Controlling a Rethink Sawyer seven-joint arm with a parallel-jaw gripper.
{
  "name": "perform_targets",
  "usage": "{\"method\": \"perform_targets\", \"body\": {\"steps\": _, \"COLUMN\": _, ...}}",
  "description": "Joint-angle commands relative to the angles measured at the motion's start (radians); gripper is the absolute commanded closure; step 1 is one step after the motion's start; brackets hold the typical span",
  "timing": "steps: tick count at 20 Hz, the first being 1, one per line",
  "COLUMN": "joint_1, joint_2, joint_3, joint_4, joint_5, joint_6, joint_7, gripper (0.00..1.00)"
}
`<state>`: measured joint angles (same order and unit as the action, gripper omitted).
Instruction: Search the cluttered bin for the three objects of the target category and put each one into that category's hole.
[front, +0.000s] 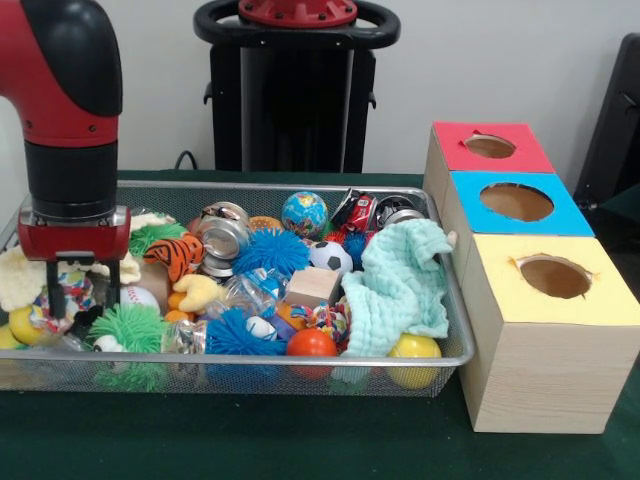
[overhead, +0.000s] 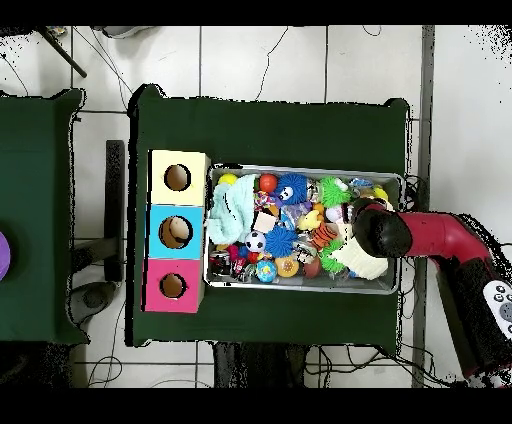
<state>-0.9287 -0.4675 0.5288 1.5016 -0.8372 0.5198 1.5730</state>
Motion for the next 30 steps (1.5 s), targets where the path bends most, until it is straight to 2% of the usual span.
{"method": "perform_targets", "body": {"steps": 1, "joint_1": -0.025, "joint_2": 0.010, "joint_3": 0.001, "joint_4": -0.016, "joint_5": -0.021, "joint_6": 0.110, "joint_7": -0.221, "gripper": 0.00}}
{"method": "perform_targets", "body": {"steps": 6, "joint_1": -0.026, "joint_2": 0.024, "joint_3": -0.002, "joint_4": -0.015, "joint_5": -0.033, "joint_6": 0.086, "joint_7": -0.209, "gripper": 0.00}}
{"method": "perform_targets", "body": {"steps": 15, "joint_1": -0.027, "joint_2": 0.016, "joint_3": -0.011, "joint_4": -0.011, "joint_5": -0.032, "joint_6": 0.104, "joint_7": -0.215, "gripper": 0.00}}
{"method": "perform_targets", "body": {"steps": 30, "joint_1": -0.039, "joint_2": -0.054, "joint_3": -0.003, "joint_4": 0.043, "joint_5": -0.007, "joint_6": 0.139, "joint_7": -0.228, "gripper": 0.00}}
